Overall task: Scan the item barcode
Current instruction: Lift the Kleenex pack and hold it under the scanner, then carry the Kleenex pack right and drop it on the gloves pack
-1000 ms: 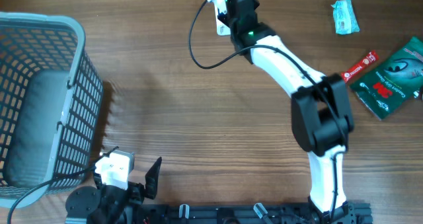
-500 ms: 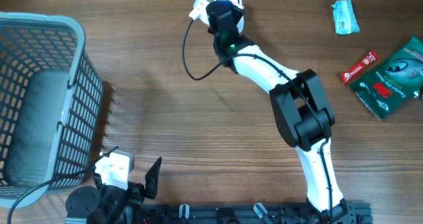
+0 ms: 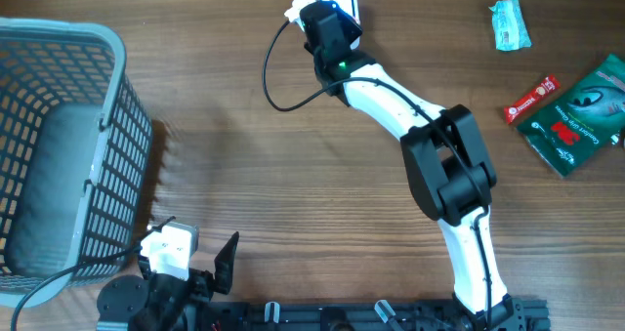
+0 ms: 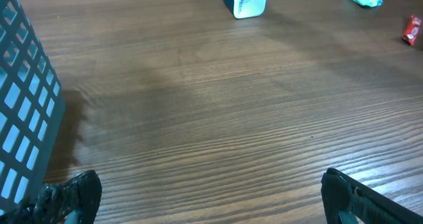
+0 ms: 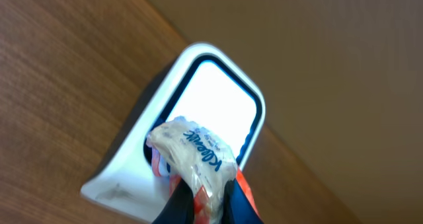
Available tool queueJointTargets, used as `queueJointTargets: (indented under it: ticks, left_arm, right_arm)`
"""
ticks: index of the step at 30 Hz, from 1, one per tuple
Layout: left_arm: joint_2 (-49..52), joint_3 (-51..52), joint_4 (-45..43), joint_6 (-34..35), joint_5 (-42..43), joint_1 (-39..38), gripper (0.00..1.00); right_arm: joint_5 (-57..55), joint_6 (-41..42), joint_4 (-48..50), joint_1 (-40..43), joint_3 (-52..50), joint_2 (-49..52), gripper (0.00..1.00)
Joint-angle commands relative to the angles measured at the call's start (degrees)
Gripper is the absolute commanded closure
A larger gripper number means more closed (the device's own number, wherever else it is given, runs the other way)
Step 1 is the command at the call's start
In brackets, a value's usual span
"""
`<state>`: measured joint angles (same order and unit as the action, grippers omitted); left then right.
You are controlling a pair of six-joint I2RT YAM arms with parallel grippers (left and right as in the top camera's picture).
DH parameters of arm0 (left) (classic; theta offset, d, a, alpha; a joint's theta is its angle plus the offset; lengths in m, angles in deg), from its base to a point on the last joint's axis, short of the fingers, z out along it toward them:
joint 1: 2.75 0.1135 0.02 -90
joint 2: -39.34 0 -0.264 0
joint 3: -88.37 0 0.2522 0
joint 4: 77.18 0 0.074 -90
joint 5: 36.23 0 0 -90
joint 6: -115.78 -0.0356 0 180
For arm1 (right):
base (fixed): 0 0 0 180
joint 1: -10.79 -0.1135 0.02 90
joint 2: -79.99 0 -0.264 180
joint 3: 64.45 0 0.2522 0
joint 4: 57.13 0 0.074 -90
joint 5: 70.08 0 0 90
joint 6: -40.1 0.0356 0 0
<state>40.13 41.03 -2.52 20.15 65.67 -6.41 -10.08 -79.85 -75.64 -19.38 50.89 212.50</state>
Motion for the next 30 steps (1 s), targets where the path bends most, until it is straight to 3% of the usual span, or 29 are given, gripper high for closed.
queueJointTargets:
  ticks: [1, 6, 12, 17, 30]
  left_arm:
    - [-0.28, 0.00, -0.11, 0.50, 0.70, 0.02, 0.00]
    - [-0.28, 0.00, -0.11, 0.50, 0.70, 0.02, 0.00]
    - [-0.28, 0.00, -0.11, 0.52, 0.70, 0.02, 0.00]
    - [-0.28, 0.00, -0.11, 0.50, 0.70, 0.02, 0.00]
    - [-0.28, 0.00, -0.11, 0.50, 0.70, 0.02, 0.00]
  right_arm:
    - [1.46, 9.27, -6.62, 0.33, 2.80, -5.99, 0.96]
    - [1.49, 24.00, -23.58, 3.39, 2.80, -12.48, 0.96]
    - [6.49, 41.16, -43.58, 11.06, 2.49, -12.92, 0.96]
    - [13.88, 42.05, -48.41, 19.34, 1.84, -12.92, 0.96]
    - [16.61, 45.27, -47.78, 42.34, -5.66, -12.81, 0.95]
